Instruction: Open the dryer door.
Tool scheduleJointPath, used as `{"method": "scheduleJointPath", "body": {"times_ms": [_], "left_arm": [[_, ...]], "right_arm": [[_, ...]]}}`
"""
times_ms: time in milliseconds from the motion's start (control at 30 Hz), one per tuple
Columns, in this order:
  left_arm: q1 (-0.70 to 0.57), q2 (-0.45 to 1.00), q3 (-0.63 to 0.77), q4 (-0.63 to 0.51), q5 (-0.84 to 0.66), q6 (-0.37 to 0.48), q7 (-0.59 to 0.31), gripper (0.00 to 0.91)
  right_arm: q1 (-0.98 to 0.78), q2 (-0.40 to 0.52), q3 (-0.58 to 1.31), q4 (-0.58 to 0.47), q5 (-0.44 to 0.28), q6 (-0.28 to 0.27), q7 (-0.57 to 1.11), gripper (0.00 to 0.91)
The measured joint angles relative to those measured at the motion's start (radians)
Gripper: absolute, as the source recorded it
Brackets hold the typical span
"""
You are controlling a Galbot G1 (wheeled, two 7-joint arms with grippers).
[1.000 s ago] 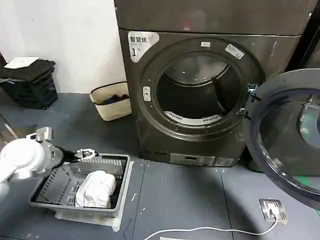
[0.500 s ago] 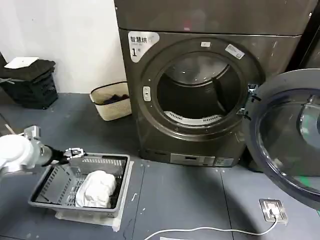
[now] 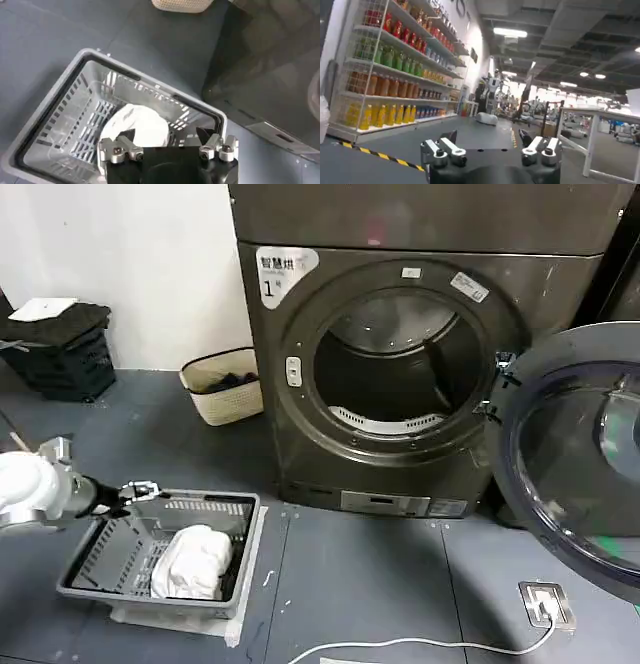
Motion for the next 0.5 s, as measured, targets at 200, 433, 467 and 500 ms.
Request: {"method": "scheduleJointPath", "body": {"times_ms": [200,433,467,500], "left_arm": [[0.010,0.000,0.000,0.009,-0.006,0.000,-0.008,0.907],[0.017,0.004,0.000,0.012,-0.021,0.000,-0.013,0.907],[0.018,0.004,0.000,0.012,-0.024,0.000,-0.014,0.907],[0.018,0.004,-0.001,0.013,-0.030,0.000,-0.017,0.907]], "right_arm": [[0.001,0.000,0.001,-0.006,0.000,0.004,-0.002,0.907],[0.004,0.001,-0.002,-0.005,-0.001,0.007,-0.006,0.907],[0.004,0.002,-0.003,-0.005,-0.001,0.007,-0.007,0.907],[0.004,0.002,-0.003,-0.005,-0.001,0.008,-0.007,0.907]]}}
